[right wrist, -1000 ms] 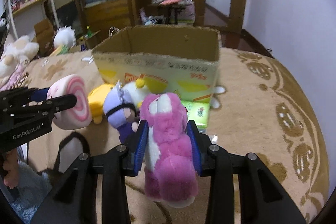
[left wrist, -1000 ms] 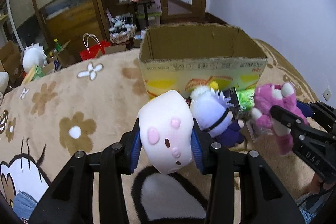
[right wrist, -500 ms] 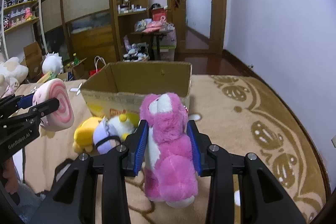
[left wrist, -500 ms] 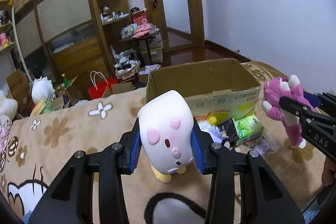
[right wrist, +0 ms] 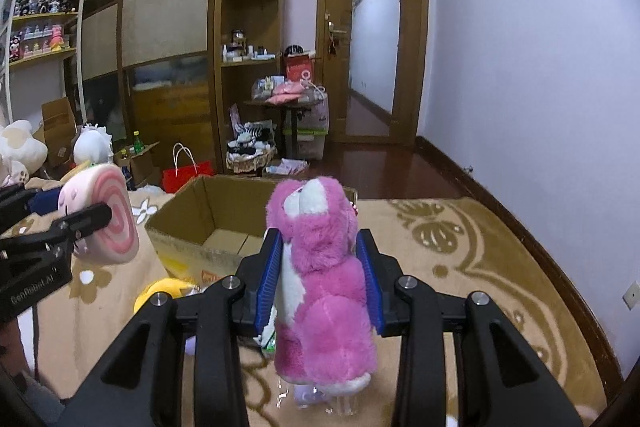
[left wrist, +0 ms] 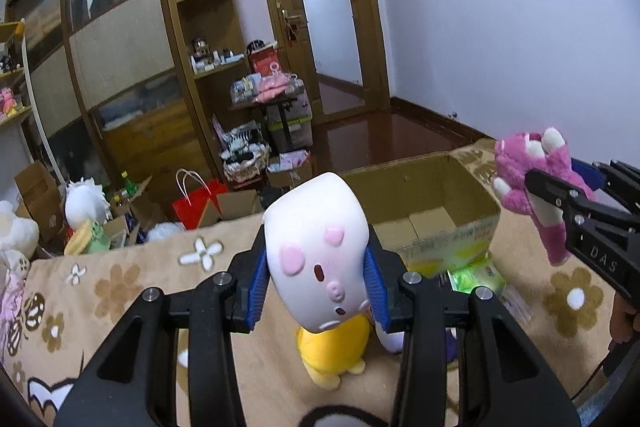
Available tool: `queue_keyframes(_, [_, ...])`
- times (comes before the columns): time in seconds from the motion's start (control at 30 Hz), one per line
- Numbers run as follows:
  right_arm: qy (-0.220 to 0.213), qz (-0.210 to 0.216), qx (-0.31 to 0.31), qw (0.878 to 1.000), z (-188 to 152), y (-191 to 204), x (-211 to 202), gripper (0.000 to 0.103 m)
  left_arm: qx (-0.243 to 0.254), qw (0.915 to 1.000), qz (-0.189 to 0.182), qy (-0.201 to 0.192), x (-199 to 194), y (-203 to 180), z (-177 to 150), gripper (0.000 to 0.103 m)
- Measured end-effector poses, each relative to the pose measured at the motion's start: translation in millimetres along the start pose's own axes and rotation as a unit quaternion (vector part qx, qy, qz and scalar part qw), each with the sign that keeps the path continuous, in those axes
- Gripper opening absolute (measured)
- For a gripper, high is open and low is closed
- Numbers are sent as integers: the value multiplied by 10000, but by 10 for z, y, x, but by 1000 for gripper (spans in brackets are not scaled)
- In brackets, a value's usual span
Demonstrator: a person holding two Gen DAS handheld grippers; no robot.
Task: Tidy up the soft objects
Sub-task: 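Carry both plushes over the box and open both tools to drop them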
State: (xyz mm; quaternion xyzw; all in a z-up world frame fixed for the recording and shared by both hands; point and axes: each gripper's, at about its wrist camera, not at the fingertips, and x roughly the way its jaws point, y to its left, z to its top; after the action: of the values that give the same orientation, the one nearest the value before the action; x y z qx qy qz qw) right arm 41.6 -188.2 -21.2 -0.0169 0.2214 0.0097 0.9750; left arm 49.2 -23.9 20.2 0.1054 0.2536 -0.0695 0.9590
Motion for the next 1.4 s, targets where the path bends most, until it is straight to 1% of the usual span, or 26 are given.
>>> queue_keyframes(0.23, [-180,37,55,9998,195,-62,98,39,80,9998,52,-145,134,37,272,41])
queue_keyframes(0.47, [-302,26,47,9995,374,-96,308,40,-5,9999,28,-146,440,83,453,41])
queue_keyframes(0.57, [-304,30,37,9995,401,-100,377,40,-96,9999,-54,-97,598,86,491,41])
queue_keyframes(0.83, [-163,172,114,9997,342,-118,669,40,-145,9994,-284,-115,916,74,461,42])
queue_keyframes(1.13, [-11,312,128,9994,279,-57,972,40,-177,9986,-440,253,1265,43,332,43])
queue_keyframes(1.27, [87,474,116,9988,230,-21,1047,41,-233,9974,-514,444,1393,41,284,49])
queue_keyframes(1.33, [154,529,116,9984,197,-6,1078,41,-247,9969,-517,530,1434,48,269,50])
queue_keyframes(1.4, [220,560,118,9981,167,5,1107,41,-262,9967,-506,583,1470,50,258,54])
